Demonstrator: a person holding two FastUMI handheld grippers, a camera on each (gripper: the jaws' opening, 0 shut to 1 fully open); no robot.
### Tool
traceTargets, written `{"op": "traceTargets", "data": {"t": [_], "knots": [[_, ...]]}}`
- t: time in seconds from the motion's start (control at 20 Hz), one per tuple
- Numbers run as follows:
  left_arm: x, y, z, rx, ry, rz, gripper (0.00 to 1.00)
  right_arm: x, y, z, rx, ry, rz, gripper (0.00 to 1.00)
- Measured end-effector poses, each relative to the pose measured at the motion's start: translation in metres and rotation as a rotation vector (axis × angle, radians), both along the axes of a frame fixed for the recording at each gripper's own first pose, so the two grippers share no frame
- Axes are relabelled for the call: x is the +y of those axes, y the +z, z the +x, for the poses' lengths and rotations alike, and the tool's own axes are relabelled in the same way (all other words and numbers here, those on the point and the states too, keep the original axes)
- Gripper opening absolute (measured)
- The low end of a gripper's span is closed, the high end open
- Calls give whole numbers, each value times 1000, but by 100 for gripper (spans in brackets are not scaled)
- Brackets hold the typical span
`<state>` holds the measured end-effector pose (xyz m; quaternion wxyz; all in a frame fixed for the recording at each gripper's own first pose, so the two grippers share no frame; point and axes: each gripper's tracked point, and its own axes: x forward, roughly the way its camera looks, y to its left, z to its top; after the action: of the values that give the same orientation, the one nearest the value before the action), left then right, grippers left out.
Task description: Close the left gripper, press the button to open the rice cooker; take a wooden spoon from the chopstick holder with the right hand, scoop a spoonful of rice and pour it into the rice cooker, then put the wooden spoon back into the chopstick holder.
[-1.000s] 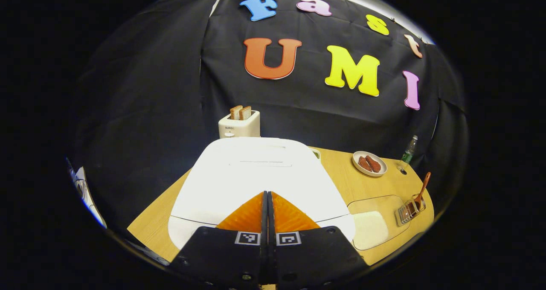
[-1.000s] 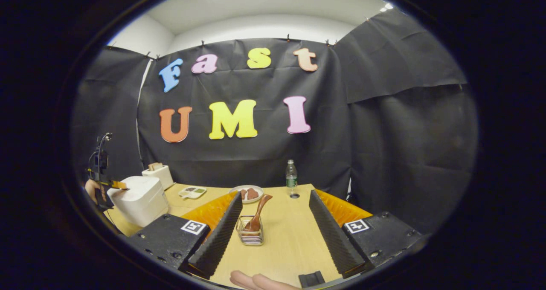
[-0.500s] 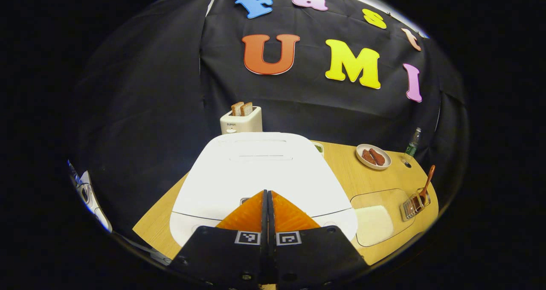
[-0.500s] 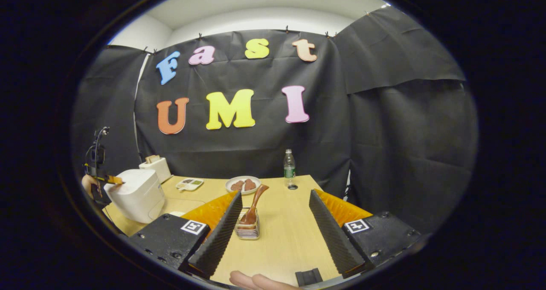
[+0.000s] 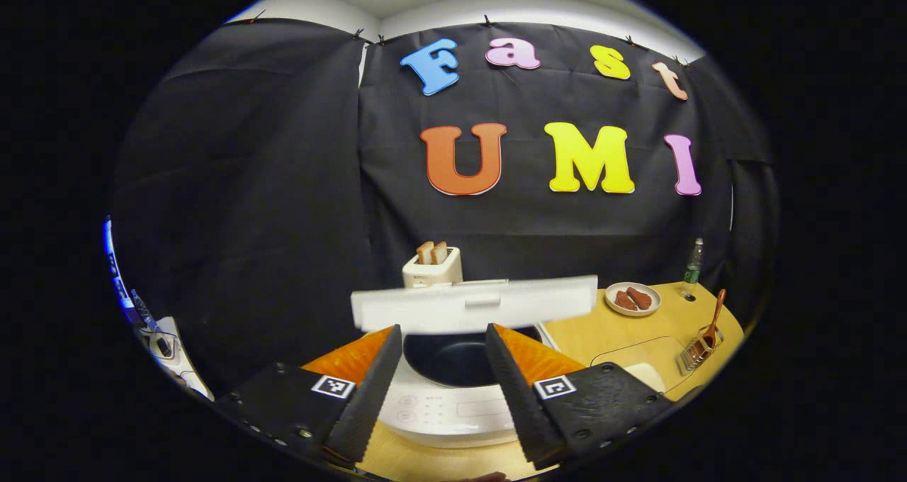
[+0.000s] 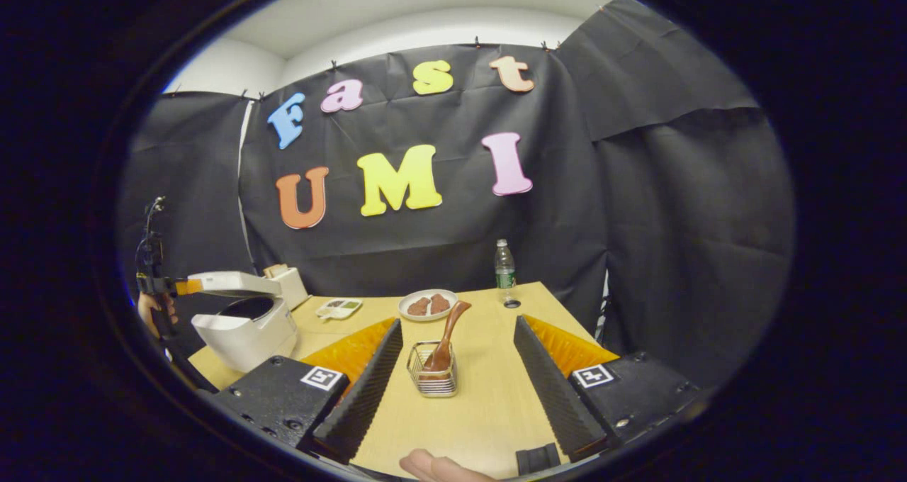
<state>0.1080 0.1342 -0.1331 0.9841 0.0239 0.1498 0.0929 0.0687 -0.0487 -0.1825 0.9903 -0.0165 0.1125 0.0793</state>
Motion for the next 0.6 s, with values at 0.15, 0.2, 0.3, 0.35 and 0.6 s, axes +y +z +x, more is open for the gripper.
{"op": "traceTargets", "data": {"t": [0.15, 0.2, 0.3, 0.35, 0.6], "knots": [[-5, 19, -25, -42, -10, -30, 82, -2, -16, 9, 36, 0, -6, 100], [-6, 22, -35, -54, -9, -39, 84, 2, -21, 11, 50, 17, 1, 100], [-3, 31, -53, -86, 5, -46, 94, 6, -26, 21, 57, 30, 21, 99], [-4, 37, -61, -105, 5, -51, 95, 6, -31, 28, 57, 25, 22, 100], [-21, 51, -99, -157, -45, -100, 95, 9, -57, 69, 86, 4, 32, 100]]}}
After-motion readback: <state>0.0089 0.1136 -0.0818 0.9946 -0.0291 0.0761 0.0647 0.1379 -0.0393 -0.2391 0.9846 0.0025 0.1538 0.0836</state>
